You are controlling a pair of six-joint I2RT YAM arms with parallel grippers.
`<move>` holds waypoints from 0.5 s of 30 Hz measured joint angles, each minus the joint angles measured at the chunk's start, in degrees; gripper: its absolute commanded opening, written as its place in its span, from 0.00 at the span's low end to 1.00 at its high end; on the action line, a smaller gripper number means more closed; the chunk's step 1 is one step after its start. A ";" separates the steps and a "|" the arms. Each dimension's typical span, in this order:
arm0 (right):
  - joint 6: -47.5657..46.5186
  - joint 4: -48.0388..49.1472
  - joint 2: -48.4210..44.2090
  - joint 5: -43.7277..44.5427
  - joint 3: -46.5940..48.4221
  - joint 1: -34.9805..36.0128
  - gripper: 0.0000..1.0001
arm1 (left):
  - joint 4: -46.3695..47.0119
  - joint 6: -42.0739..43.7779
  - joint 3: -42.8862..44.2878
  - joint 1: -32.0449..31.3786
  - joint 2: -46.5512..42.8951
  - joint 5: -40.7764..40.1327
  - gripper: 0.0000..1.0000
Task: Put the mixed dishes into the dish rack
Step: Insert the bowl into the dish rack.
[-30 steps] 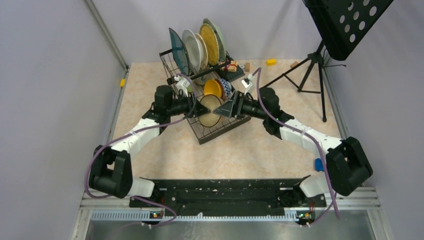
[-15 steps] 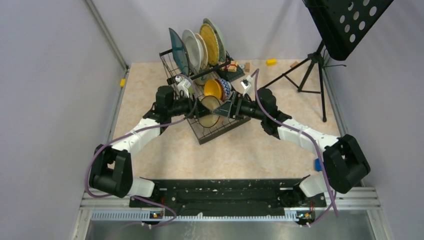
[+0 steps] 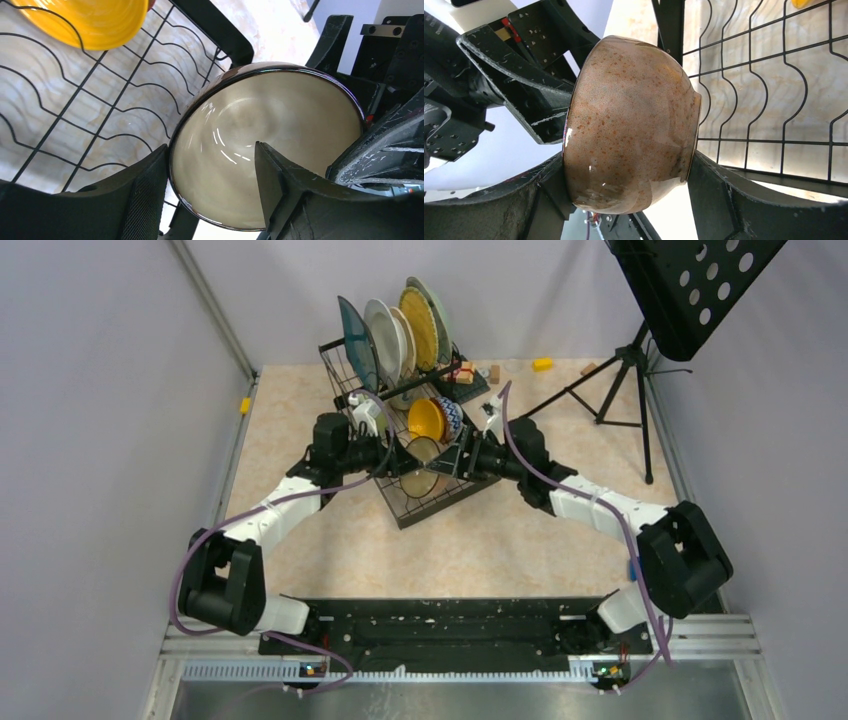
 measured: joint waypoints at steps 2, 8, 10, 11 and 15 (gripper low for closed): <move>-0.52 -1.01 0.74 0.50 0.87 0.00 0.48 | -0.52 0.39 0.00 0.00 0.00 -0.94 0.66; -4.22 -5.16 3.32 4.44 3.52 0.04 0.48 | -1.57 1.22 0.00 0.04 -0.07 -3.15 0.66; -5.86 -7.23 5.07 6.78 4.37 -0.02 0.48 | -1.53 1.25 0.00 -0.20 -0.48 -3.06 0.67; -6.64 -8.11 6.01 7.76 4.63 -0.07 0.48 | -1.53 1.29 0.00 -0.31 -0.72 -3.06 0.66; -8.13 -9.84 9.07 10.19 5.16 -0.13 0.47 | -1.51 1.46 0.00 -0.33 -1.11 -2.95 0.66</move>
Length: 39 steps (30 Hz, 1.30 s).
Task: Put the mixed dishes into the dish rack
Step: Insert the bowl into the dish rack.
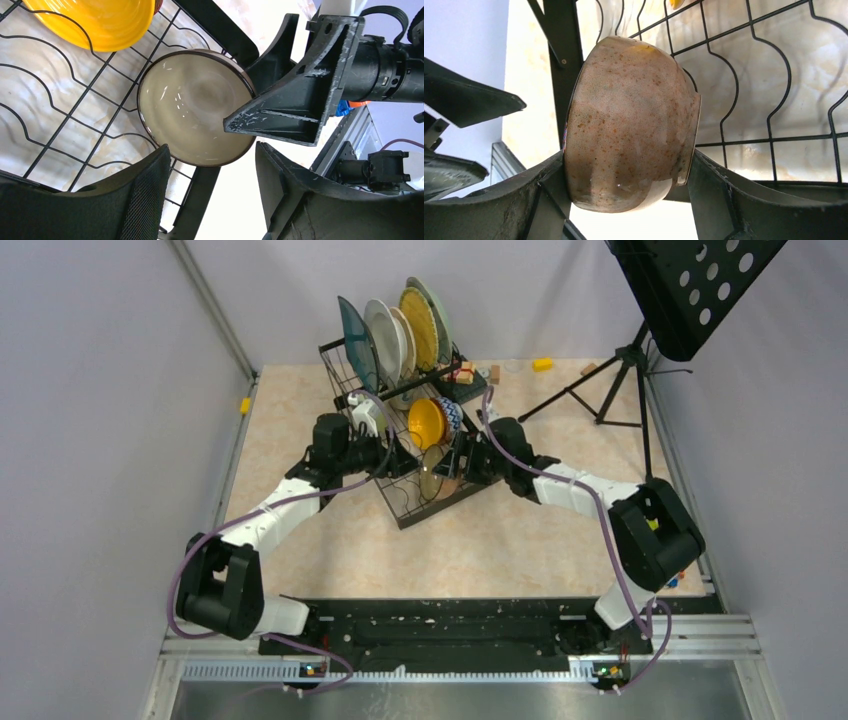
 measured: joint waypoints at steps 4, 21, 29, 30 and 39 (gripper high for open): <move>-1.42 -1.07 1.38 0.37 1.62 -0.02 0.47 | -0.04 0.07 0.00 0.00 -0.09 -0.07 0.66; -12.63 -10.27 2.78 4.44 11.19 -0.02 0.43 | -4.74 2.01 -1.84 0.00 -6.88 -9.73 0.69; -18.14 -14.14 2.78 5.60 13.81 -0.02 0.42 | -5.40 2.16 -2.91 0.00 -9.64 -15.17 0.76; -18.73 -14.34 2.78 5.68 13.97 -0.02 0.42 | -5.57 2.23 -3.02 0.00 -9.88 -15.63 0.77; -23.32 -17.20 2.80 6.86 15.04 -0.02 0.42 | -6.01 1.44 -6.73 0.00 -13.81 -20.81 0.91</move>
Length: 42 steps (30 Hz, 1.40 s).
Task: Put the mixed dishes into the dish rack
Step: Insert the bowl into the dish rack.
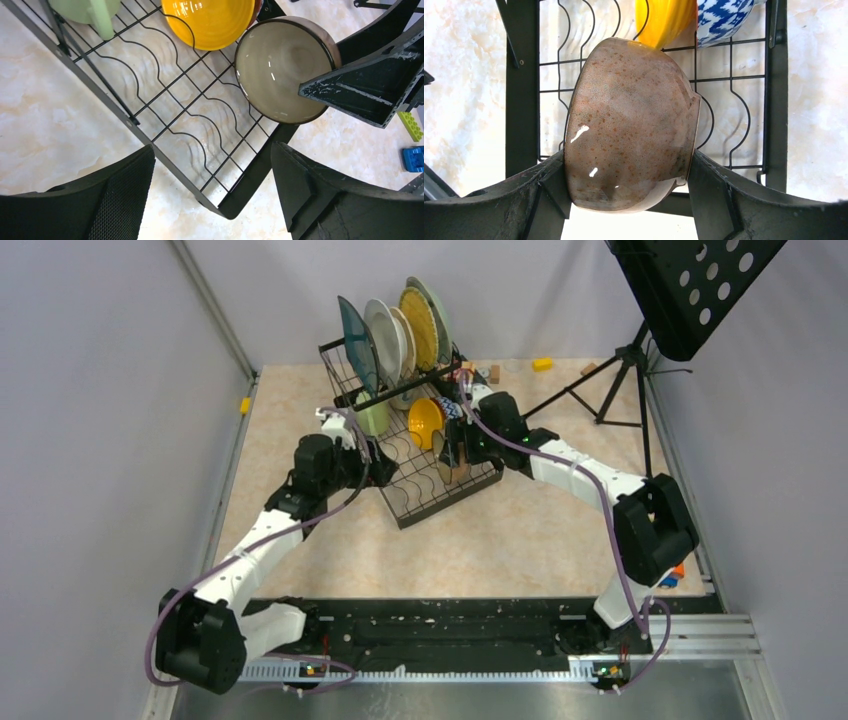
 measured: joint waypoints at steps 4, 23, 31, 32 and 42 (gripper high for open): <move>-1.66 -0.66 0.00 0.66 0.33 0.00 0.41 | 0.48 -0.22 -1.97 0.00 -2.89 -2.43 0.94; -7.54 -4.26 -0.02 1.99 4.02 0.00 0.39 | -0.68 -3.23 -3.45 0.00 -5.35 -13.75 0.98; -8.90 -4.79 -0.02 2.36 4.07 0.00 0.39 | -2.01 -4.61 -6.38 0.00 -5.66 -14.78 0.98; -9.18 -4.87 -0.02 2.54 4.11 0.00 0.39 | -2.21 -4.96 -7.15 0.00 -5.99 -14.75 0.98; -13.90 -7.10 -0.02 5.66 6.97 0.15 0.39 | -2.23 -4.92 -9.22 0.00 -8.72 -15.28 0.99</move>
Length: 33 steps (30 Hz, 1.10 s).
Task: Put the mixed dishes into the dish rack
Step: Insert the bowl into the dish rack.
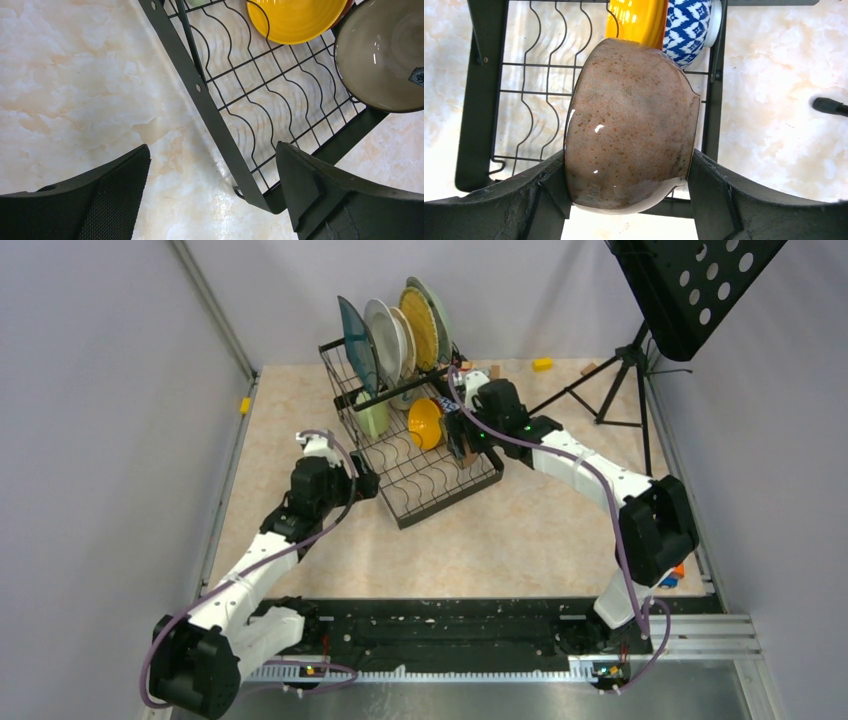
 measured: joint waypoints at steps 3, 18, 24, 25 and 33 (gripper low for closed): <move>-1.51 -0.17 0.00 1.16 0.09 0.28 0.39 | 0.09 0.37 0.07 0.00 0.37 -0.09 0.99; -5.60 -1.05 0.02 1.27 -0.85 1.36 0.37 | -0.07 -0.94 1.68 0.00 2.38 -1.16 0.99; -5.68 -0.13 0.17 0.66 -2.05 1.40 0.36 | -0.11 -0.87 1.73 0.00 2.64 -1.07 0.99; -5.79 0.04 0.22 1.11 -2.29 1.40 0.36 | -0.07 -0.87 1.73 0.00 2.64 -1.01 0.99; -6.88 0.37 1.64 2.99 -2.86 1.40 0.36 | 0.15 -1.09 1.73 0.00 3.50 -0.09 0.99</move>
